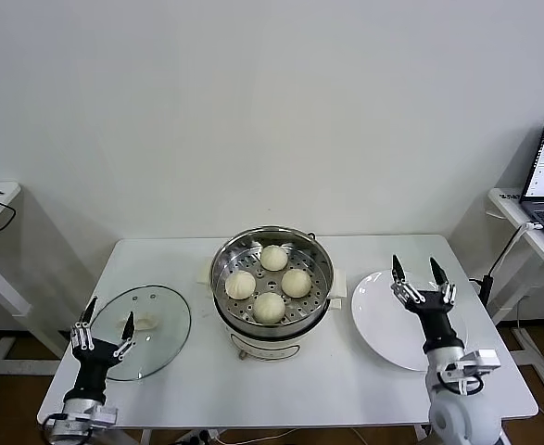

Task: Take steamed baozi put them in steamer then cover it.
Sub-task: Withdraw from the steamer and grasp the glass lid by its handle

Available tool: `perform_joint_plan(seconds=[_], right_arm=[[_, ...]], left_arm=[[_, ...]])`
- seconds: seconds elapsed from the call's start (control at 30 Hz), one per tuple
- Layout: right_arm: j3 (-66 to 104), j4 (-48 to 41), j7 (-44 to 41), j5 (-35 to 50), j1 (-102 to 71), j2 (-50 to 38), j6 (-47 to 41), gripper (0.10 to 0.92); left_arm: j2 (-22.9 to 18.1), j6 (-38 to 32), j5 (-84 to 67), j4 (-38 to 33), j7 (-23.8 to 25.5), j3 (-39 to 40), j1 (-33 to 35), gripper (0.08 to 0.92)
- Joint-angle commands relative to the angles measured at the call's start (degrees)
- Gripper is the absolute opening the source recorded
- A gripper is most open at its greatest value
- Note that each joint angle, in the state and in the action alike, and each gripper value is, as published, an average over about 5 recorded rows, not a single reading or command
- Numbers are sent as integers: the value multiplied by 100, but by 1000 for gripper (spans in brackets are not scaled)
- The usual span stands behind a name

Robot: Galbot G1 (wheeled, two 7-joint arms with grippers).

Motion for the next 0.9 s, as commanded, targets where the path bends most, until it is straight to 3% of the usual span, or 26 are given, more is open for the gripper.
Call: perform_joint_plan(seconds=[0.03, 0.9], right_arm=[[144, 25, 228, -155, -415, 554, 247, 823], [107, -223, 178, -276, -319, 640, 303, 823]], left_arm=[[167, -533, 3688, 1158, -1191, -81, -65, 823], [188, 54, 3788, 2200, -1017, 113, -1248, 823]])
